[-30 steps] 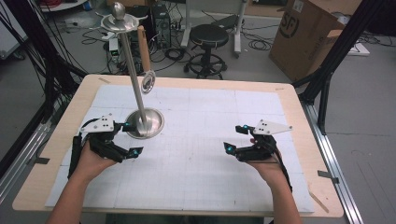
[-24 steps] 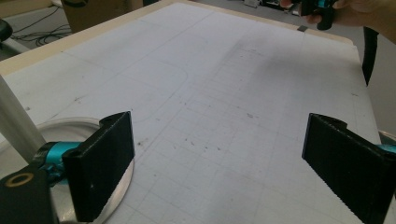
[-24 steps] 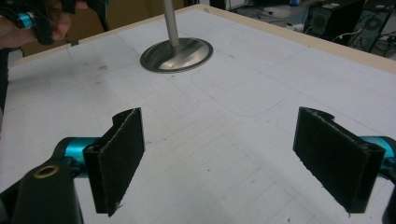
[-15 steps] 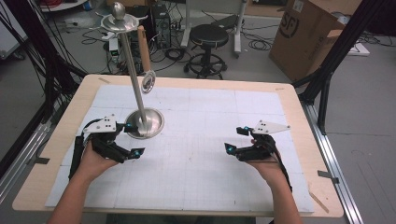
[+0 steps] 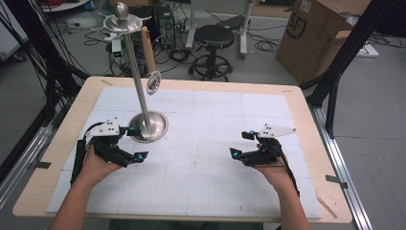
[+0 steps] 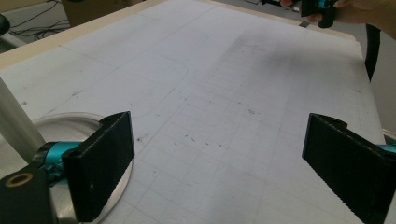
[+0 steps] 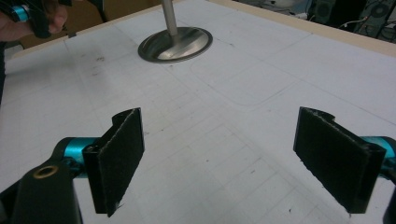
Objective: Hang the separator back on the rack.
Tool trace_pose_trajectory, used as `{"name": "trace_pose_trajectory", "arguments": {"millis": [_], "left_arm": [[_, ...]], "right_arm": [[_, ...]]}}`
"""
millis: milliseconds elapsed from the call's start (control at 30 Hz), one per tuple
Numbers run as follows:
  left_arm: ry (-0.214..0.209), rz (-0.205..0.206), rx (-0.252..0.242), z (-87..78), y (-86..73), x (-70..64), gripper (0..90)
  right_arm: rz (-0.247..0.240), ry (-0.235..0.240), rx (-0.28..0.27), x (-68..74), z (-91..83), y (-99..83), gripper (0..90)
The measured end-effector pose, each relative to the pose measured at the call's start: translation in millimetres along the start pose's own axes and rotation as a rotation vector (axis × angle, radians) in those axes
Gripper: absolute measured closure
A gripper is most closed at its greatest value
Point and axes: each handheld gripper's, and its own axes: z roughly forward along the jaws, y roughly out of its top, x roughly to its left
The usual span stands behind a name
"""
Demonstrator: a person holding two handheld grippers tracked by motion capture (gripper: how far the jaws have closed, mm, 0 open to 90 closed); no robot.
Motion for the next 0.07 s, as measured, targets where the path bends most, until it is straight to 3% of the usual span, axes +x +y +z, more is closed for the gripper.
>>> {"name": "trace_pose_trajectory", "arguments": {"millis": [67], "left_arm": [[0.002, -0.002, -0.004, -0.9, 0.4, -0.2, 9.8]], "right_arm": [[-0.001, 0.001, -0.002, 0.2, -0.3, 0.1, 15.5]]}}
